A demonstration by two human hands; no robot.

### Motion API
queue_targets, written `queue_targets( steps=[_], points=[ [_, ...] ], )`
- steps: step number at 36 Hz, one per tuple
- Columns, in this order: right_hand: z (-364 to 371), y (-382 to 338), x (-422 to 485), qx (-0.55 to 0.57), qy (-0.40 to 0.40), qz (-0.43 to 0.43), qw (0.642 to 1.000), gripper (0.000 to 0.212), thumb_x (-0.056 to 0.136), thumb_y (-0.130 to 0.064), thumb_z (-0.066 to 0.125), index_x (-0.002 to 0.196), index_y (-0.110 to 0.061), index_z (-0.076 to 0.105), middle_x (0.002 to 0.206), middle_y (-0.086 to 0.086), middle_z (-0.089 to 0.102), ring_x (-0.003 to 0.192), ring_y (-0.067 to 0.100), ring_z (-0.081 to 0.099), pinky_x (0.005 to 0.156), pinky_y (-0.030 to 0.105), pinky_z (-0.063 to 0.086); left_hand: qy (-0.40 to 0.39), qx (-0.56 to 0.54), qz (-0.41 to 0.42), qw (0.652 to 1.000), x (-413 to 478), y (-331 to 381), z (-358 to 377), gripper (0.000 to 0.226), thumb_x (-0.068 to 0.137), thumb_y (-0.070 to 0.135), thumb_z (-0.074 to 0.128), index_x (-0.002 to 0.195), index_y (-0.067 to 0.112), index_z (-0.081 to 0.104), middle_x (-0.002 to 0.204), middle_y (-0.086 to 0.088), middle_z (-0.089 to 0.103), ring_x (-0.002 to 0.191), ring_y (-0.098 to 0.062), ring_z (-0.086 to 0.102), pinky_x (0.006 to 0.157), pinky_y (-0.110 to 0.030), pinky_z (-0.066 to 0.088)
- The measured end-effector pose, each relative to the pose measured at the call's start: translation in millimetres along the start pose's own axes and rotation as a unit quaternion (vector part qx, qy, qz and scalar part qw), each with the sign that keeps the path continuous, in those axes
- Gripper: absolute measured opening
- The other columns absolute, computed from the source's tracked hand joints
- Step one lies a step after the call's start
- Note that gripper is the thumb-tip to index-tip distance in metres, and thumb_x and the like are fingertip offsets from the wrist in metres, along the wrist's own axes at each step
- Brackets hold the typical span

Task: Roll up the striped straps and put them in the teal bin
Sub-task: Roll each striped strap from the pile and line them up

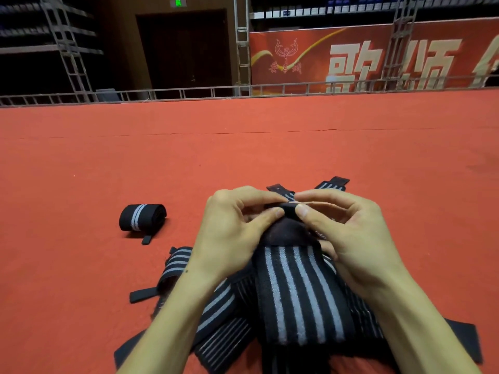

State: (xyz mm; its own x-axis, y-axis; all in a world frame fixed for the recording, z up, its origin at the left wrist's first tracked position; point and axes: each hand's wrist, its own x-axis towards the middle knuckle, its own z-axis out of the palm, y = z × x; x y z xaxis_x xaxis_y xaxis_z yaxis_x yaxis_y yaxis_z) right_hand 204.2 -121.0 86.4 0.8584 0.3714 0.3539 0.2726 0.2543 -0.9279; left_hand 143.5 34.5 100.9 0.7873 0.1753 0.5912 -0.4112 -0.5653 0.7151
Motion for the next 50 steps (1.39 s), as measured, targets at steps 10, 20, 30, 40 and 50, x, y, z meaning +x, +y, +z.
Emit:
queue_targets(
  steps=[10, 20, 30, 40, 50],
  points=[
    [3.9, -5.7, -2.4, -0.056, 0.000, -0.097, 0.994, 0.021, 0.082, 0.006, 0.070, 0.086, -0.013, 0.076, 0.084, -0.001, 0.077, 0.082, 0.014, 0.074, 0.073, 0.022, 0.056, 0.054, 0.066, 0.117, 0.989, 0.4, -3.3, 4.1, 0.017, 0.083, 0.009, 0.071, 0.096, 0.015, 0.078, 0.089, 0.006, 0.073, 0.081, -0.005, 0.067, 0.074, -0.014, 0.049],
    [7.3, 0.7, -2.0, -0.154, 0.058, -0.227, 0.960, 0.023, 0.081, -0.003, 0.072, 0.088, -0.026, 0.075, 0.088, -0.013, 0.076, 0.084, 0.004, 0.072, 0.078, 0.017, 0.054, 0.044, -0.288, -0.188, 0.938, -3.3, 19.9, 15.4, 0.027, 0.078, 0.027, 0.063, 0.083, 0.002, 0.072, 0.061, -0.001, 0.067, 0.048, -0.002, 0.056, 0.050, -0.011, 0.045],
    [12.9, 4.6, -3.2, -0.194, 0.090, -0.217, 0.953, 0.017, 0.081, -0.013, 0.068, 0.091, -0.025, 0.075, 0.090, -0.017, 0.074, 0.088, 0.001, 0.070, 0.081, 0.019, 0.054, 0.061, -0.372, -0.237, 0.895, -3.4, 15.5, 14.1, 0.027, 0.065, 0.009, 0.071, 0.088, -0.004, 0.073, 0.085, -0.019, 0.074, 0.075, -0.022, 0.071, 0.074, -0.028, 0.060],
    [12.8, -10.0, -5.7, -0.010, 0.013, -0.047, 0.999, 0.024, 0.078, -0.030, 0.078, 0.099, -0.020, 0.073, 0.089, 0.000, 0.076, 0.085, 0.013, 0.073, 0.075, 0.022, 0.056, 0.089, -0.239, -0.157, 0.954, -3.4, 17.0, 8.9, 0.012, 0.078, -0.001, 0.075, 0.081, 0.011, 0.076, 0.081, -0.010, 0.076, 0.075, -0.018, 0.071, 0.072, -0.027, 0.058],
    [11.0, -8.9, -5.9, -0.001, 0.004, -0.045, 0.999, 0.012, 0.089, -0.007, 0.065, 0.092, -0.014, 0.075, 0.090, 0.006, 0.076, 0.087, 0.022, 0.073, 0.078, 0.034, 0.058, 0.078, -0.237, -0.087, 0.964, -2.8, 16.3, 10.4, 0.019, 0.077, -0.008, 0.074, 0.083, 0.011, 0.074, 0.072, 0.000, 0.073, 0.066, -0.006, 0.066, 0.062, -0.017, 0.051]
  ],
)
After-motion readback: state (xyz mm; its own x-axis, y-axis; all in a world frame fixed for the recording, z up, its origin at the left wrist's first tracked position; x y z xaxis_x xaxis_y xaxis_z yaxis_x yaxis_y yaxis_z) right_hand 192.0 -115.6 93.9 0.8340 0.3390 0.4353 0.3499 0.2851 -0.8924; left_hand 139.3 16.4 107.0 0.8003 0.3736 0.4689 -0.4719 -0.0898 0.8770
